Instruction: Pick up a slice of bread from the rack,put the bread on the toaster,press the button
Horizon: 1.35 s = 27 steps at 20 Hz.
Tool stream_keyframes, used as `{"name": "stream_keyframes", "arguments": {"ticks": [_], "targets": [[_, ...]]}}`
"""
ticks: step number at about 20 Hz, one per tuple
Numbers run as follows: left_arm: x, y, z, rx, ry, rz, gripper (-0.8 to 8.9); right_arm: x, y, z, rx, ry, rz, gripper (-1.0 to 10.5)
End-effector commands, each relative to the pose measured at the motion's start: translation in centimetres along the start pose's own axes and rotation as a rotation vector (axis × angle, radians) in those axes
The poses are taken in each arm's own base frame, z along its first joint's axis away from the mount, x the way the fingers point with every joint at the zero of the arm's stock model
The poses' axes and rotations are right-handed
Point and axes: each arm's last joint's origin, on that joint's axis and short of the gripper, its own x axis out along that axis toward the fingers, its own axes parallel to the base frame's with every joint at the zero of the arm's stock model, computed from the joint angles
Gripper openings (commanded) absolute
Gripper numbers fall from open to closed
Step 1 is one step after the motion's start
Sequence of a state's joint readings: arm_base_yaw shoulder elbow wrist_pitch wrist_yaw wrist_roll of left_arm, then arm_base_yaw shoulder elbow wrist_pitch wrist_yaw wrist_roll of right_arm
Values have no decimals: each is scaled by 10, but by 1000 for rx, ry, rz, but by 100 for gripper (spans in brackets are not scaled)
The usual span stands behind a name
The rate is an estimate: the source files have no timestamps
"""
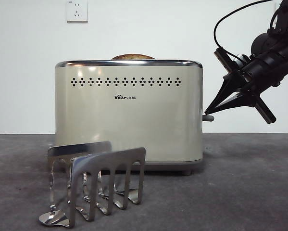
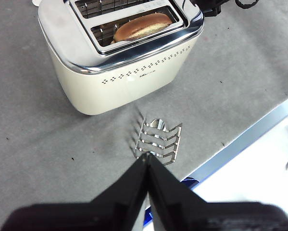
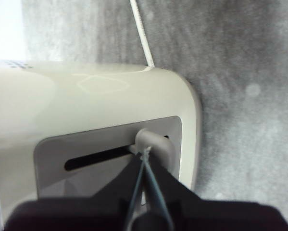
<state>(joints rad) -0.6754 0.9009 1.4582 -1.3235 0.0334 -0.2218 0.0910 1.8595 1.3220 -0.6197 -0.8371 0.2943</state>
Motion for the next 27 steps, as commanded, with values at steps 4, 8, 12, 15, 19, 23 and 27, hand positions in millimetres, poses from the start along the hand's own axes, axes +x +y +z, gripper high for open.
{"name": "stream_keyframes", "arguments": {"ticks": [4,8,12,15,19,23,27], "targets": [[1,0,-1,-7,2,1,-4,17,-22,-4,54,51,-85,-6],[1,0,-1,-7,2,1,-4,29,-37,-6,94,95,-100,-6],[1,0,-1,-7,2,1,-4,31,-38,-6,98,100,-102,-6],[1,0,-1,-7,2,1,-4,31,-38,-6,98,100,-102,-5],[1,0,-1,-5,2,2,-4,30,-38,-6,96,98,-102,-4],[1,0,-1,0,2,1,-4,30,-38,-6,95,99,-102,-4],[1,0,-1,0,2,1,-4,30,-38,-6,96,99,-102,-4]]}}
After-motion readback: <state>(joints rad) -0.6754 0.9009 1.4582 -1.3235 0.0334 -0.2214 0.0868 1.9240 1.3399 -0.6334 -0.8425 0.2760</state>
